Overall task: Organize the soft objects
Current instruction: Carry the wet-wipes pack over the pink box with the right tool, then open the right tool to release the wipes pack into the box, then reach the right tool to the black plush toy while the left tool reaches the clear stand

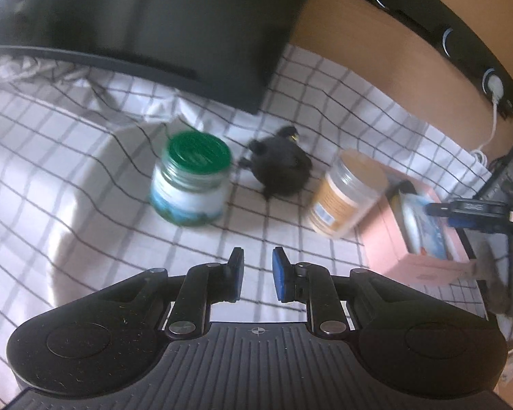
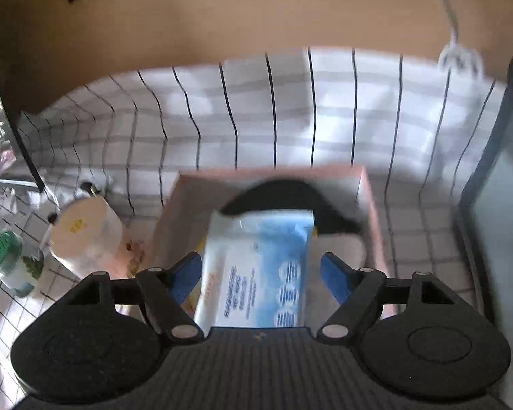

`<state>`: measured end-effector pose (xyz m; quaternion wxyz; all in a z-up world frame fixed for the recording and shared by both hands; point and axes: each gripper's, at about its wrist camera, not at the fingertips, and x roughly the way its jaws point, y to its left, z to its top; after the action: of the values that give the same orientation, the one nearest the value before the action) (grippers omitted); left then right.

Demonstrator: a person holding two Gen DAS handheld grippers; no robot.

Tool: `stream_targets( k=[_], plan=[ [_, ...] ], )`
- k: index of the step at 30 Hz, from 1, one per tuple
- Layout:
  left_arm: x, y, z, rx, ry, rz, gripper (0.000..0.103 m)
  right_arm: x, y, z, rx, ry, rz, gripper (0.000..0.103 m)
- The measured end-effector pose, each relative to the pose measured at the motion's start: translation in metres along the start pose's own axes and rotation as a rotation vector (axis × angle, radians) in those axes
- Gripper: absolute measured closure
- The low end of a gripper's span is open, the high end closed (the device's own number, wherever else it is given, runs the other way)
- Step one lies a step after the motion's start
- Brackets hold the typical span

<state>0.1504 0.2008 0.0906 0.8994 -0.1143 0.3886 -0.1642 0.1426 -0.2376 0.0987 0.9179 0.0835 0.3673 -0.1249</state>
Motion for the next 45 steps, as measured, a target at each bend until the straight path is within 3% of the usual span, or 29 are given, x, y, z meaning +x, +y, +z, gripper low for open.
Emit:
stream_targets(
  k=[2,11,19,25,27,31,33,35,36,39,45],
  plan=[
    [-0.002,0.012,0.008,0.0,-0.007,0.0,0.083,-0.011,0.001,0.006,0.016,-0.018,0.026,0.026],
    [0.002,0.055,0.038,0.006,-0.046,-0.045,0.083,-0.041,0.032,0.032,0.052,0.006,-0.041,0.026],
    [-0.017,0.102,0.096,0.063,-0.122,-0.048,0.083,-0.065,0.119,0.069,0.049,0.007,0.178,0.026],
    [-0.036,0.124,0.157,0.179,-0.181,0.03,0.083,-0.074,0.209,0.112,-0.011,-0.076,0.281,0.026],
    [-0.032,0.128,0.169,0.203,-0.153,0.012,0.083,-0.075,0.23,0.12,-0.048,-0.087,0.294,0.026],
    [-0.006,0.125,0.171,0.216,-0.047,-0.051,0.083,-0.055,0.252,0.114,-0.163,-0.002,0.272,0.027],
    [0.013,0.119,0.164,0.216,0.013,-0.075,0.083,-0.04,0.255,0.102,-0.223,0.034,0.25,0.04],
    [0.034,0.115,0.159,0.186,0.064,-0.097,0.083,-0.017,0.251,0.092,-0.25,0.111,0.234,0.076],
    [0.045,0.113,0.156,0.174,0.093,-0.107,0.083,-0.007,0.244,0.089,-0.231,0.149,0.238,0.08],
    [0.071,0.105,0.15,0.172,0.133,-0.119,0.083,0.015,0.231,0.077,-0.181,0.21,0.254,0.083],
    [0.123,0.099,0.153,0.203,0.216,-0.1,0.083,0.023,0.217,0.065,-0.139,0.217,0.282,0.083]
  ],
)
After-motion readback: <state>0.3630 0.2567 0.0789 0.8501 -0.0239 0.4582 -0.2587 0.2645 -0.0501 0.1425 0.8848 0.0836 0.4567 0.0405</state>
